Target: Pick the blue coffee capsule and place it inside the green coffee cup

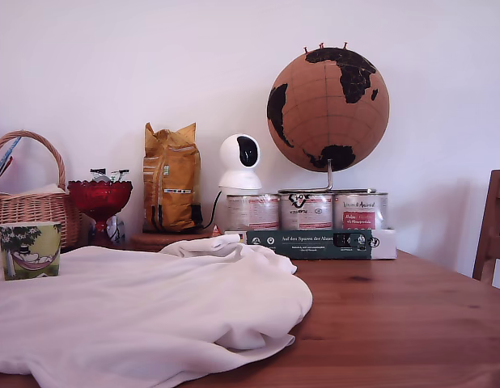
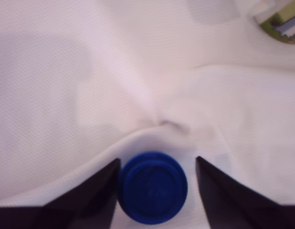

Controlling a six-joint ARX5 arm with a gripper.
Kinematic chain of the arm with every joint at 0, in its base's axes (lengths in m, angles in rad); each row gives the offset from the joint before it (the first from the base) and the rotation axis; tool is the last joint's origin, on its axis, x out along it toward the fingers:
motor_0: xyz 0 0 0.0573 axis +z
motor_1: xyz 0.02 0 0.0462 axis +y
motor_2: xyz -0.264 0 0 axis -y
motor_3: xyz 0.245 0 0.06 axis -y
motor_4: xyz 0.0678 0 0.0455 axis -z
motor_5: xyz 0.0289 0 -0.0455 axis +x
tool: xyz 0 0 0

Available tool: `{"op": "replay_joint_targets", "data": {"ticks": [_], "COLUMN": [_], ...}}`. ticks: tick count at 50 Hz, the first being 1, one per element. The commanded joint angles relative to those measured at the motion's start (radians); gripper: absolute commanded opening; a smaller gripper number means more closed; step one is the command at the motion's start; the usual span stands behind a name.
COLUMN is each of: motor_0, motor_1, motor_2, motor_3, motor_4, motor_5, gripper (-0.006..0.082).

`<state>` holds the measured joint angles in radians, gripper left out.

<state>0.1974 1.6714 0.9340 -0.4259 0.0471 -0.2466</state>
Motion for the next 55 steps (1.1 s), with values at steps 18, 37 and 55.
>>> {"op": "replay_joint_targets", "data": {"ticks": [18,37,55], "motor_0": [0.002,-0.047,-0.120], "motor_1": [0.002,0.004,0.100], "motor_2": [0.181,0.414,0.430], "motor_3": [-0.028,0.041,0.066], "motor_4": [0.046,0.100,0.103], "motor_5": [0.007,-0.019,-0.026], "gripper": [0.0073,0.0072,0.0060]}}
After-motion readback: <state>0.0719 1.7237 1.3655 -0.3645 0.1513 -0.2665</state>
